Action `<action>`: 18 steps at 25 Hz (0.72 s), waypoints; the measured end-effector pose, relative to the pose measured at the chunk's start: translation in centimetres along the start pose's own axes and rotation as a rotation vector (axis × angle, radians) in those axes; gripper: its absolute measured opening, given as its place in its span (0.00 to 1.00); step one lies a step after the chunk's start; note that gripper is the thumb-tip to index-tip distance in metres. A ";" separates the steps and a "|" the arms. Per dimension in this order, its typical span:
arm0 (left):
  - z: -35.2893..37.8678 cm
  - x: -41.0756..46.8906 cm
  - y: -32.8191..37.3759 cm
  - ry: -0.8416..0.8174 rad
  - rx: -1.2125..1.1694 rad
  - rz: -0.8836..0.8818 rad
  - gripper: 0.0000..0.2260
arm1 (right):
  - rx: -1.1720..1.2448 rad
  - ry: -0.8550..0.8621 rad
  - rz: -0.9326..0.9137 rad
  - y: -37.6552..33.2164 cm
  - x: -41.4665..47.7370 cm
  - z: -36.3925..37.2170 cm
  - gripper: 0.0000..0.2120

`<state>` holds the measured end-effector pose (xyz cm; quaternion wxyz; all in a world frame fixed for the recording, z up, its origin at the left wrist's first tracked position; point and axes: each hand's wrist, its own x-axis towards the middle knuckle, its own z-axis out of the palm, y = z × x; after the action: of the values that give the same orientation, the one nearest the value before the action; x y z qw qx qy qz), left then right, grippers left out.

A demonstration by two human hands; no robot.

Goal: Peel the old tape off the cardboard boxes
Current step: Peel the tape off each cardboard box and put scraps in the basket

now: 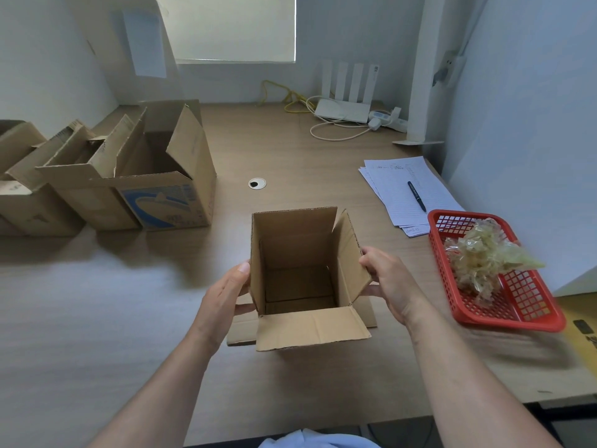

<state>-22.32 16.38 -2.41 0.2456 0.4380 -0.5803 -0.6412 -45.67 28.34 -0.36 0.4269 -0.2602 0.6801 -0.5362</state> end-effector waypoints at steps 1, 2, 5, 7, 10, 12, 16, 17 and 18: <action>0.0 0.2 0.1 -0.004 -0.006 -0.016 0.22 | -0.007 -0.002 0.004 -0.1 0.3 0.0 0.14; -0.1 0.4 0.2 -0.001 -0.011 -0.035 0.27 | -0.009 -0.003 0.019 -0.2 0.6 0.1 0.13; -0.3 1.2 0.0 0.010 -0.045 -0.120 0.39 | 0.037 0.047 0.128 0.0 1.8 0.0 0.13; -0.2 1.8 -0.3 0.033 -0.092 -0.205 0.41 | 0.081 0.047 0.248 0.3 2.6 0.1 0.21; 0.4 2.5 -0.6 0.013 -0.082 -0.334 0.39 | 0.011 -0.004 0.398 0.9 3.0 1.0 0.32; 0.8 2.8 -0.4 -0.048 -0.046 -0.372 0.40 | -0.024 -0.051 0.407 0.9 3.1 1.5 0.35; 1.1 3.4 2.0 -0.061 -0.161 -0.258 0.37 | 0.111 -0.057 0.236 -0.4 3.8 1.2 0.32; 1.1 3.6 2.6 -0.062 -0.219 -0.208 0.36 | 0.193 -0.046 0.175 -0.8 4.1 0.9 0.31; 1.0 3.8 3.2 -0.063 -0.274 -0.162 0.35 | 0.274 -0.031 0.124 -1.2 4.4 0.7 0.30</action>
<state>-25.70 13.12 -0.50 0.2322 0.4254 -0.4575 -0.7455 -47.38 24.08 -0.58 0.5014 -0.1651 0.6086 -0.5924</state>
